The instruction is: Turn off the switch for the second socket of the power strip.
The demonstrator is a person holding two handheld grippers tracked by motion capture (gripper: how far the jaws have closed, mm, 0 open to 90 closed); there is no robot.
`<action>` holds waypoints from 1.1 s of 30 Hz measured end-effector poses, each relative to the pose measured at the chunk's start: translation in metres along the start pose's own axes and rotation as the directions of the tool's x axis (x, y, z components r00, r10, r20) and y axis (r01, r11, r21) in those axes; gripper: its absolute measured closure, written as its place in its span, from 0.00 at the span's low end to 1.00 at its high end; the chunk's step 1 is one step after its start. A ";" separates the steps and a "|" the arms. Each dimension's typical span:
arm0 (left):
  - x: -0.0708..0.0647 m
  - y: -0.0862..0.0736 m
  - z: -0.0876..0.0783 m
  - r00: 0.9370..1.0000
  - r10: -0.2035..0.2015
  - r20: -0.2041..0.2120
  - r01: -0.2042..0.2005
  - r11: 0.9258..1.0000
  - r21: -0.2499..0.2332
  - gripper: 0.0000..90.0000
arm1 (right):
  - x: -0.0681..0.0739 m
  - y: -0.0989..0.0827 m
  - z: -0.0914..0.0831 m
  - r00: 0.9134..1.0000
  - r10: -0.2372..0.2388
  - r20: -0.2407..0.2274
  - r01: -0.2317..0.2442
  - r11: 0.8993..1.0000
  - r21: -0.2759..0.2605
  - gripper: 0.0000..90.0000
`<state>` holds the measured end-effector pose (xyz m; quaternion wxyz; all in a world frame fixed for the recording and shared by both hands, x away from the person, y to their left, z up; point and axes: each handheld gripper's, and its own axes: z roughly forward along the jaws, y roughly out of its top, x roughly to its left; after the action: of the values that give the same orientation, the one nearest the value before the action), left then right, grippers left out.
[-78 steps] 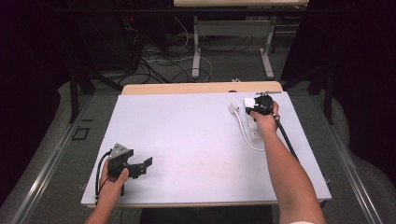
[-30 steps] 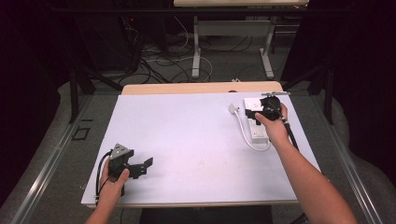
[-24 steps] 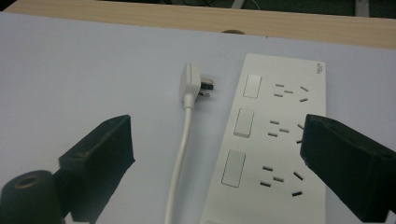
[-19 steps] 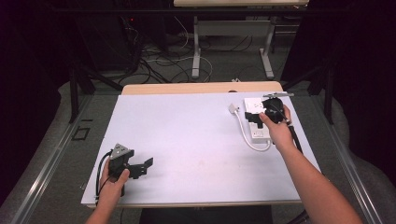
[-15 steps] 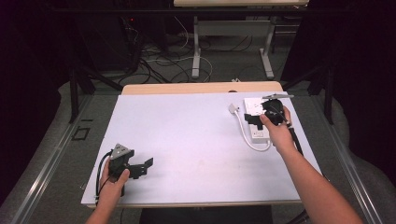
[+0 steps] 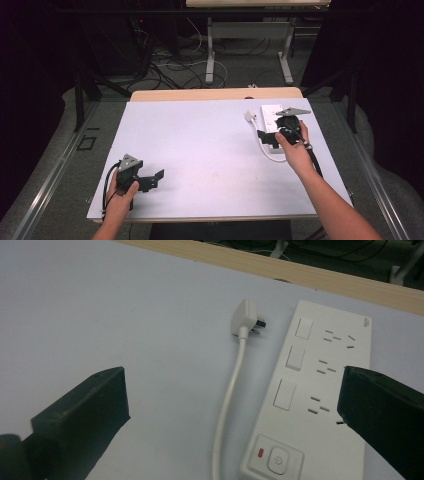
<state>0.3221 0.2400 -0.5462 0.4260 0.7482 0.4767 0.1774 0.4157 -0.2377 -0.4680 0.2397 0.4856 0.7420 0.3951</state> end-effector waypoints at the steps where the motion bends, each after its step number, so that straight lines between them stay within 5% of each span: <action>1: 0.000 0.000 0.000 1.000 0.003 0.001 -0.003 1.000 0.000 0.06 | 0.002 -0.001 -0.001 1.000 -0.001 -0.007 0.001 1.000 0.002 0.00; 33: -0.004 -0.001 0.002 0.999 0.023 0.027 -0.023 1.000 0.019 0.01 | 0.033 -0.048 -0.017 0.995 -0.054 -0.082 0.054 0.999 0.005 0.03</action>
<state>0.3213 0.2355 -0.5476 0.4231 0.7600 0.4641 0.1677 0.3642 -0.2240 -0.4971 0.2180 0.4498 0.7655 0.4052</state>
